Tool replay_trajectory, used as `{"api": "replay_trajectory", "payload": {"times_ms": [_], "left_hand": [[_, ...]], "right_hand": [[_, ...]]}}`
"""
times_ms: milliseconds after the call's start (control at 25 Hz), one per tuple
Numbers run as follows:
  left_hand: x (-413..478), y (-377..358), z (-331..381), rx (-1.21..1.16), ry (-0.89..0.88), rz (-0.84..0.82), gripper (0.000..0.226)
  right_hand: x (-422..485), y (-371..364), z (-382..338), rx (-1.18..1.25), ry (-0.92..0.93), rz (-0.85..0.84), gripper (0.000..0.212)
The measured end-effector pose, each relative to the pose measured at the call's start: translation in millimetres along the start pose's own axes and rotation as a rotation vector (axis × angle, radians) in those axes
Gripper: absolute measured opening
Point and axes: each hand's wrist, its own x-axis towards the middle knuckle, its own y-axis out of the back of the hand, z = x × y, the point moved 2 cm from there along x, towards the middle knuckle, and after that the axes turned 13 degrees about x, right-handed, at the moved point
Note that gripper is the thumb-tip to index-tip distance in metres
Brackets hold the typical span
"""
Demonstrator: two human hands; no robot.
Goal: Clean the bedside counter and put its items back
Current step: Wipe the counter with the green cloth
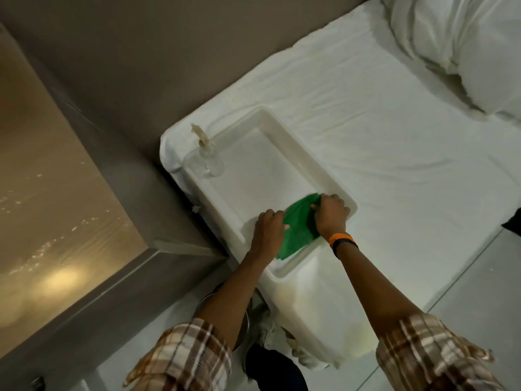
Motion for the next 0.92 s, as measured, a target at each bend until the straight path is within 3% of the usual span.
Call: {"api": "replay_trajectory", "payload": {"times_ms": [120, 240, 360, 440, 560, 720, 840, 920], "left_hand": [[-34, 52, 17, -0.082, 0.001, 0.103, 0.028], [-93, 123, 31, -0.215, -0.006, 0.310, 0.019], [-151, 199, 27, -0.357, -0.009, 0.518, 0.021], [-189, 244, 5, -0.450, 0.035, 0.668, 0.022], [-247, 301, -60, -0.519, 0.148, 0.804, 0.027], [-296, 327, -144, -0.464, 0.297, 0.807, 0.025], [-305, 317, -170, -0.110, 0.374, 0.653, 0.029], [-306, 315, -190, 0.051, 0.390, 0.640, 0.029]], "right_hand": [[-23, 50, -27, 0.368, -0.040, 0.023, 0.028], [-74, 104, -85, 0.637, -0.029, 0.039, 0.027], [-135, 149, -163, 0.916, 0.170, 0.076, 0.017], [-172, 165, -219, 0.955, 0.363, 0.039, 0.020], [-217, 157, -314, 0.794, 0.590, -0.029, 0.029], [-248, 106, -414, 0.238, 0.857, 0.015, 0.048], [-256, 65, -457, -0.201, 0.991, -0.084, 0.059], [-261, 46, -458, -0.264, 0.924, -0.033, 0.062]]}}
